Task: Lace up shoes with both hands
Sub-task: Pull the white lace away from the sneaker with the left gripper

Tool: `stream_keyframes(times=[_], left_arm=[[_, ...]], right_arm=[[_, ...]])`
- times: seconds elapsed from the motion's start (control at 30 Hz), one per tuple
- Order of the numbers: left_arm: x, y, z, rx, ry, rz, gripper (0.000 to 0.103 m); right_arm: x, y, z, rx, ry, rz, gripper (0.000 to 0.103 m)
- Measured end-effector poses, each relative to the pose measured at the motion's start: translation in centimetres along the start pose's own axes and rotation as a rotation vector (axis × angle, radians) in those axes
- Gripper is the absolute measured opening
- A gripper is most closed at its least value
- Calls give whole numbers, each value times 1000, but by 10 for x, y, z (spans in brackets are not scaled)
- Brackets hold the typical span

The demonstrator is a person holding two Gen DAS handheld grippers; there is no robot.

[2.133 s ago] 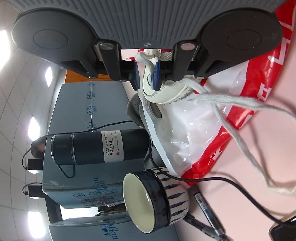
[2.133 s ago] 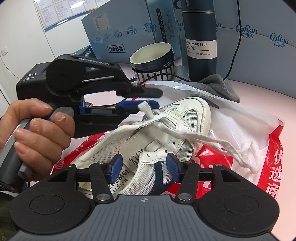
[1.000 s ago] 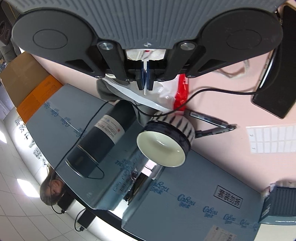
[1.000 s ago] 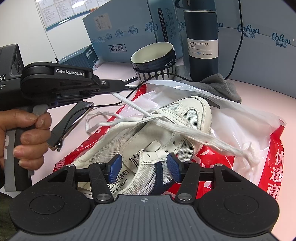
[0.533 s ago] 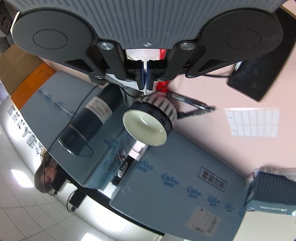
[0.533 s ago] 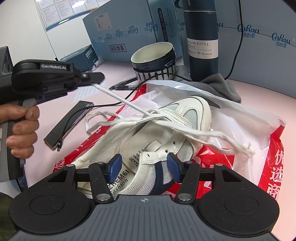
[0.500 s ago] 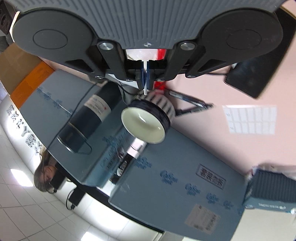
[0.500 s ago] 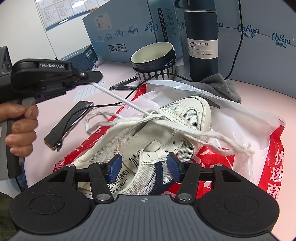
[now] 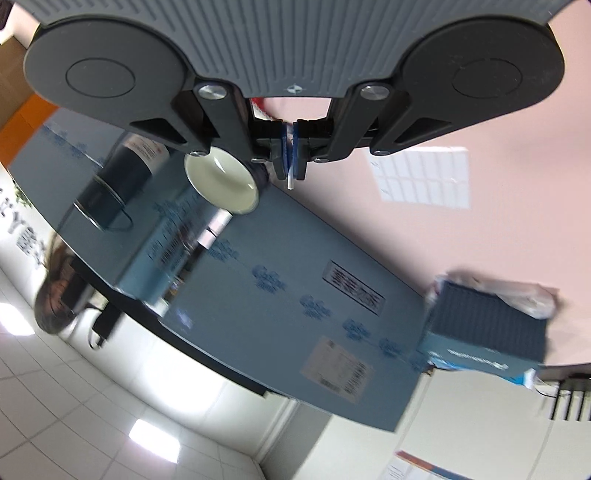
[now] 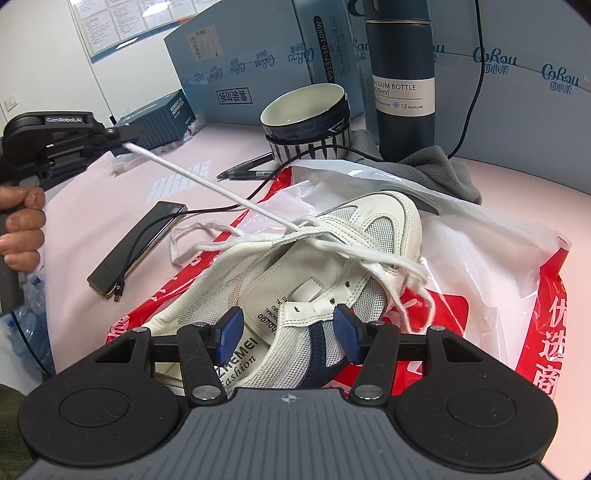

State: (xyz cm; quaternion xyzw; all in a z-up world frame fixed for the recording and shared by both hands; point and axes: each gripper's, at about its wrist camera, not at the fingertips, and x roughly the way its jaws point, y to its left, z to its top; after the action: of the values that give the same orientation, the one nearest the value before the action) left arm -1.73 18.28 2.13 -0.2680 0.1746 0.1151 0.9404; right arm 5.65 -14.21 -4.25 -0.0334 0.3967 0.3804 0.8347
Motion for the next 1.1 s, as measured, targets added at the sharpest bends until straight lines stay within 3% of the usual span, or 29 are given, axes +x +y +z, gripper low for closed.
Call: stream_keyframes(times=[0.4,1.1], left_arm=[[-16,36,33,-16,-100,120,2],[-40,85,62,-52,-178,309,2]], right_arm=[[1,0,-1,2,0,5,52],[1,0,-2,4,0,9,52]])
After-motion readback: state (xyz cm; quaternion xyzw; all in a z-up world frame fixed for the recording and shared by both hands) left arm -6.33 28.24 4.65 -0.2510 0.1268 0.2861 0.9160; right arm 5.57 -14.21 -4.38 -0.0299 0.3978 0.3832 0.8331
